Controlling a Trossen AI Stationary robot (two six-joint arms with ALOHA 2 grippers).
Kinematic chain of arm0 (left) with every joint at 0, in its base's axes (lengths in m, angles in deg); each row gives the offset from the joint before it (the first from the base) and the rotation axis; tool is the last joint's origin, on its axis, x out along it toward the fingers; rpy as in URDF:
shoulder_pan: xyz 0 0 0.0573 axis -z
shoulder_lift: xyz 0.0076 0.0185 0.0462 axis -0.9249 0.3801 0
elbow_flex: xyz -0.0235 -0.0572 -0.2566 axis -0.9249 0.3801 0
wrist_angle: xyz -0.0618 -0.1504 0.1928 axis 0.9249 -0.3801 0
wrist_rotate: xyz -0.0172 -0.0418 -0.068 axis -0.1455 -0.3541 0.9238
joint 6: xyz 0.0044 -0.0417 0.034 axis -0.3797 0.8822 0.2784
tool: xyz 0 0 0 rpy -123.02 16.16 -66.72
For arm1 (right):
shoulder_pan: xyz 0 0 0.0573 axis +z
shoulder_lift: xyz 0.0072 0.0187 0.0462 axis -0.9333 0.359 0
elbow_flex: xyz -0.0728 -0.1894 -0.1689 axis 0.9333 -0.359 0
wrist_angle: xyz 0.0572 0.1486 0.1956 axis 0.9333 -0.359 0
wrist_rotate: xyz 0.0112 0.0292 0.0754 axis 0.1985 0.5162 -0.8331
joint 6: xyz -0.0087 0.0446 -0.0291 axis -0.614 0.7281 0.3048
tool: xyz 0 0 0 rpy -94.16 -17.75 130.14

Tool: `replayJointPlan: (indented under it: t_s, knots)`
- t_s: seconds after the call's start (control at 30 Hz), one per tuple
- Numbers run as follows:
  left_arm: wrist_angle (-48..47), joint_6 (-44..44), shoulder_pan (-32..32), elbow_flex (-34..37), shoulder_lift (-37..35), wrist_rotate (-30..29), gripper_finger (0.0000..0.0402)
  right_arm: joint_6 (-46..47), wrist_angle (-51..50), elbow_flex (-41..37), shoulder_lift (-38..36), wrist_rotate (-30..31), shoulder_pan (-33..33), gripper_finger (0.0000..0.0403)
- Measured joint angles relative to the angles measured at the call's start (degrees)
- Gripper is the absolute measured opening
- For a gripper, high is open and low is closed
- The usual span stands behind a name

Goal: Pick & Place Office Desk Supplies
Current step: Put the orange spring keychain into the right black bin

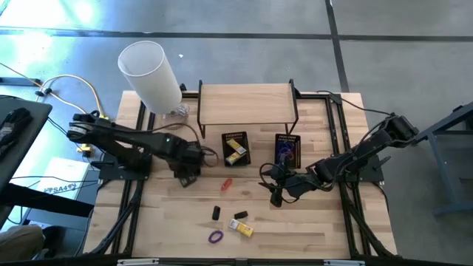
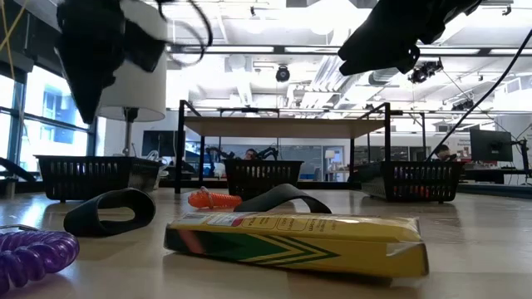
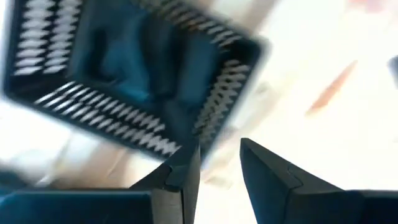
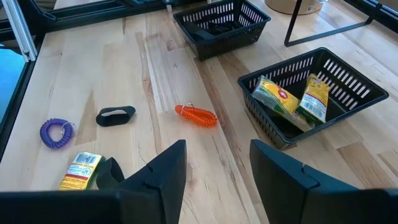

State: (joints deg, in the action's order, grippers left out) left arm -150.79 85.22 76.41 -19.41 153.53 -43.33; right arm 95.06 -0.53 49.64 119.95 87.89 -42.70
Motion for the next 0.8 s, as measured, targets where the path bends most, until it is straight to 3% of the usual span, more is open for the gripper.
replayJointPlan:
  t_s: [0.27, 0.43, 0.67, 0.8]
  knots:
    - [19.37, -0.95, 10.81, -0.02, 0.88, -8.37, 0.0108, -0.09, 0.03, 0.0, 0.0, 0.2, -0.15, 0.0165]
    - [30.28, -3.78, 14.64, -0.04, 2.52, -10.12, 0.0108, -0.04, 0.49, 0.0, 0.0, 0.05, -0.11, 0.0165]
    - [31.8, -8.16, 15.04, -0.07, 4.52, -10.85, 0.011, 0.26, 0.56, 0.0, 0.0, 0.0, -0.11, 0.0165]
    - [31.99, -9.23, 14.36, -0.07, 6.0, -10.87, 0.0134, 0.27, 0.53, 0.0, 0.0, 0.0, -0.11, 0.0165]
